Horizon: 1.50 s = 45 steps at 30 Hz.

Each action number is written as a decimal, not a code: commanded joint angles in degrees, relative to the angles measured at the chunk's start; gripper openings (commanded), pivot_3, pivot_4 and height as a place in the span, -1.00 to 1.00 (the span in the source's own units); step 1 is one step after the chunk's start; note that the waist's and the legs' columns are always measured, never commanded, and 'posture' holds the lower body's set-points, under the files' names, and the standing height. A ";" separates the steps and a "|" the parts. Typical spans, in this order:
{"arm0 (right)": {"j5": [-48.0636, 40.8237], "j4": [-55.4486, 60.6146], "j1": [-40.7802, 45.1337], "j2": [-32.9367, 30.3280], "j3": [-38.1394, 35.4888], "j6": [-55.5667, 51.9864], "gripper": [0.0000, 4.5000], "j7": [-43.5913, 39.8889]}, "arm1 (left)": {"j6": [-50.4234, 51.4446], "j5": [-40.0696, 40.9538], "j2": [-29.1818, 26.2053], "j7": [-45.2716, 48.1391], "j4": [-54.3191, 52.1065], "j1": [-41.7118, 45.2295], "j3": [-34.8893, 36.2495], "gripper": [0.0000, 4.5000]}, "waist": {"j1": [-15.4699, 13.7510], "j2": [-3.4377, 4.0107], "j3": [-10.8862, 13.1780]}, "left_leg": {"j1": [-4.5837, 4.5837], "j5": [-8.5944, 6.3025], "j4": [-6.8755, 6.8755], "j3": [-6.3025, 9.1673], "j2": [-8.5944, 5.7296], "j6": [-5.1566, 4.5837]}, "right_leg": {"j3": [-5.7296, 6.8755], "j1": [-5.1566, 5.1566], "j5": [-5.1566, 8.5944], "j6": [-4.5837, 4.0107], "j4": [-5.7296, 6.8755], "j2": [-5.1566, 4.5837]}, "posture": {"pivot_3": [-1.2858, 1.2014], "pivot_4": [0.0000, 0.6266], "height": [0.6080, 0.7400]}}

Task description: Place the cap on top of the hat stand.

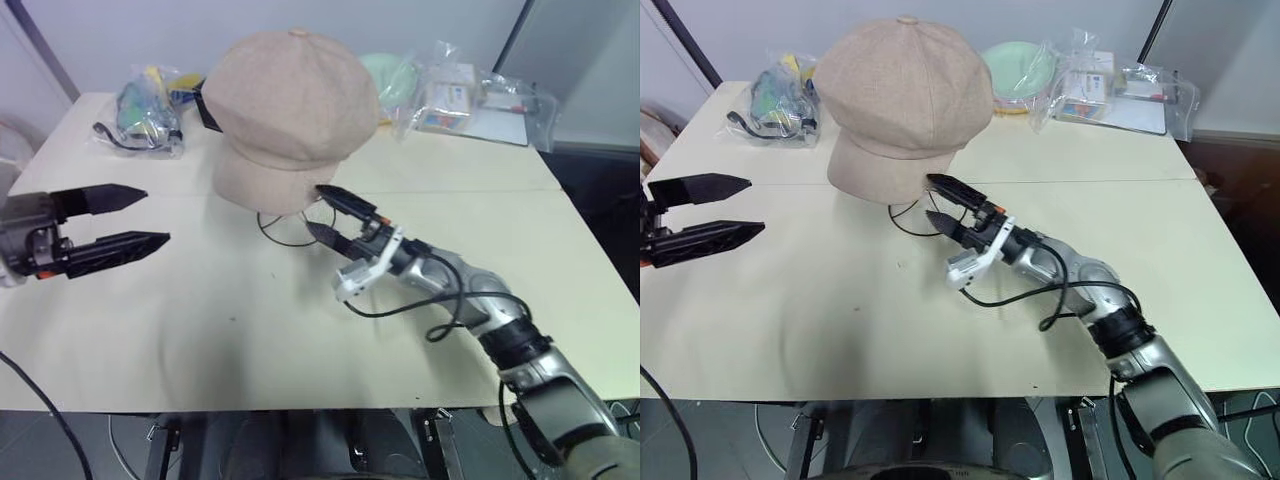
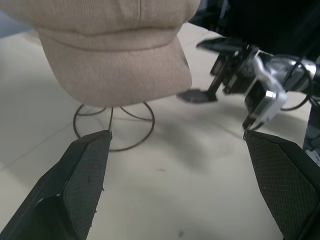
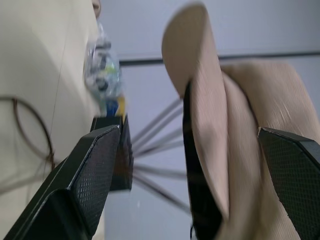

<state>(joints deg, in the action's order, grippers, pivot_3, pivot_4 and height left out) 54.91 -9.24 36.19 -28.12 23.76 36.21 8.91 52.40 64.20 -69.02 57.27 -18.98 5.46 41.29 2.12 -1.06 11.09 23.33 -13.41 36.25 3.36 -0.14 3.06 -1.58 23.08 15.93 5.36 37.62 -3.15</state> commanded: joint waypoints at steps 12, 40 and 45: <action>3.93 -5.22 7.77 5.80 2.26 -4.49 0.43 8.18 | 0.16 -1.86 0.97 0.34 0.31 2.23 0.29 1.00 | 0.48 -0.04 0.00 | -0.01 0.02 0.00 0.01 -0.01 0.03 | -0.03 0.15 0.05 -0.08 0.31 0.00 | 0.03 -0.52 1.00; -23.86 -26.62 22.36 1.61 -2.33 24.69 -0.98 0.35 | -0.66 -3.91 3.64 0.09 -0.83 2.20 1.05 1.00 | 0.53 -0.09 0.03 | -0.04 0.02 -0.01 0.01 0.03 0.03 | -0.05 0.14 0.05 -0.09 0.33 0.00 | 0.03 -0.52 1.00; -19.69 -39.94 27.33 3.88 -0.46 31.46 -0.98 2.51 | -0.72 -4.04 3.58 -0.19 -0.81 2.25 1.56 1.00 | 0.74 -0.09 0.04 | -0.05 0.03 -0.05 0.01 0.03 0.04 | -0.06 0.16 0.06 -0.10 0.33 0.02 | 0.03 -0.52 1.00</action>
<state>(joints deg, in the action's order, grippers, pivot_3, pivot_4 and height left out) 34.07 -46.64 61.82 -24.65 23.28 65.33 10.16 52.27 60.18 -65.19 57.24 -19.01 7.18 40.09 2.86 -1.15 11.13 23.27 -13.38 36.20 3.37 -0.11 3.10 -1.63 23.24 16.00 5.26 37.95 -3.13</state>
